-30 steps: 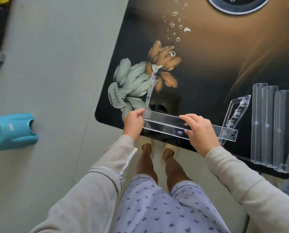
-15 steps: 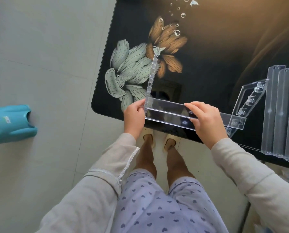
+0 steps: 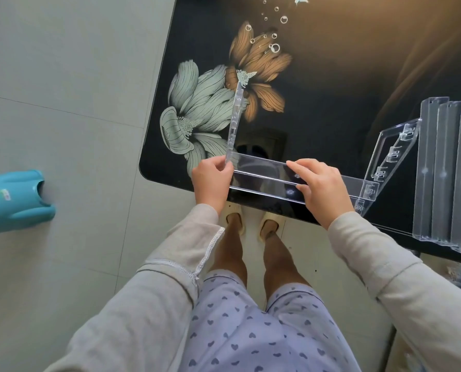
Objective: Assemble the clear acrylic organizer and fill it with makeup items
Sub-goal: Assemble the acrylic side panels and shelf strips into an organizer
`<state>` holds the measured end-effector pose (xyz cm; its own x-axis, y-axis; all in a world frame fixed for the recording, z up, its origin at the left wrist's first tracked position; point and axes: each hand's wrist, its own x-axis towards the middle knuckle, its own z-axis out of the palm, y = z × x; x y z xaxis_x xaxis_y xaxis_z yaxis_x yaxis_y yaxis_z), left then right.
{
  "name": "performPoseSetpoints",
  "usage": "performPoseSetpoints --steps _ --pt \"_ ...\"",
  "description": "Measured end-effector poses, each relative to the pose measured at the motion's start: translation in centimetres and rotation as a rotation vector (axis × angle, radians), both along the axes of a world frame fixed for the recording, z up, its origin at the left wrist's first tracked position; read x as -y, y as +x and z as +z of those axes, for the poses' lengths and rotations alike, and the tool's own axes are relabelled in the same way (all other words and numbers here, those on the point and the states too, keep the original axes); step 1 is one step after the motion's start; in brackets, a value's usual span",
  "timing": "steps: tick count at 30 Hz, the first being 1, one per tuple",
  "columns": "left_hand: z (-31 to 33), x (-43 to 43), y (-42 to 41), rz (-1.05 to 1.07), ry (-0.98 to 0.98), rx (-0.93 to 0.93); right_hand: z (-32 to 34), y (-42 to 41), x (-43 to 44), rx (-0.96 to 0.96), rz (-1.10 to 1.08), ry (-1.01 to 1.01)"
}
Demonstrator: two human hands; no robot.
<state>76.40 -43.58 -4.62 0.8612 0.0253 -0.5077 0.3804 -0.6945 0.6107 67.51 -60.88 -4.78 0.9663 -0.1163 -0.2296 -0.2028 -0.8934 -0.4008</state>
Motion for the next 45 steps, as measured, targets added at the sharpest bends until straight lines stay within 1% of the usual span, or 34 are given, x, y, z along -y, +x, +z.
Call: performPoseSetpoints --steps 4,6,8,10,12,15,16,18,20,22,24,34,38,41,43,45 --pt "-0.3 0.4 0.3 -0.027 0.073 0.040 0.3 0.2 0.0 -0.017 -0.021 0.000" --pt "-0.7 0.4 0.4 -0.027 0.102 0.058 0.8 0.0 -0.2 0.010 -0.029 -0.023" --pt "-0.8 0.5 0.4 -0.023 0.123 0.088 1.2 -0.7 -0.6 0.015 -0.103 -0.002" --pt "-0.7 0.7 0.2 -0.034 0.138 0.123 1.6 -1.9 -0.8 0.056 -0.262 0.063" --pt "-0.8 0.9 0.1 -0.054 0.153 0.156 2.0 -3.5 -0.7 0.161 -0.467 0.121" --pt "-0.8 0.9 0.2 -0.094 0.183 0.173 2.1 -5.4 0.6 0.309 -0.771 0.140" --pt "-0.8 0.9 0.3 -0.107 0.191 0.174 1.9 -5.8 1.2 0.319 -0.885 0.148" --pt "-0.7 1.0 0.3 -0.126 0.197 0.178 1.5 -6.2 2.6 0.273 -1.115 0.193" --pt "-0.6 1.0 0.2 -0.137 0.209 0.194 0.9 -6.2 3.8 0.183 -1.253 0.293" --pt "-0.5 1.1 0.1 -0.133 0.216 0.207 0.3 -6.1 4.7 0.098 -1.259 0.331" --pt "-0.5 1.2 0.0 -0.115 0.214 0.208 0.0 -6.1 5.1 0.058 -1.206 0.296" --pt "-0.6 1.3 -0.2 -0.126 0.225 0.214 -0.3 -6.1 5.3 0.096 -1.135 0.194" --pt "-0.9 1.3 -0.2 -0.130 0.233 0.208 -0.4 -6.1 5.3 0.059 -1.078 0.155" --pt "-0.8 1.5 -0.3 -0.120 0.234 0.210 -0.3 -5.9 5.5 0.034 -1.097 0.154" --pt "-0.7 1.5 -0.2 -0.121 0.243 0.204 -0.1 -5.6 5.7 -0.003 -1.106 0.141" --pt "-0.7 1.5 0.0 -0.134 0.264 0.175 0.0 -5.3 6.0 -0.102 -1.068 0.091"
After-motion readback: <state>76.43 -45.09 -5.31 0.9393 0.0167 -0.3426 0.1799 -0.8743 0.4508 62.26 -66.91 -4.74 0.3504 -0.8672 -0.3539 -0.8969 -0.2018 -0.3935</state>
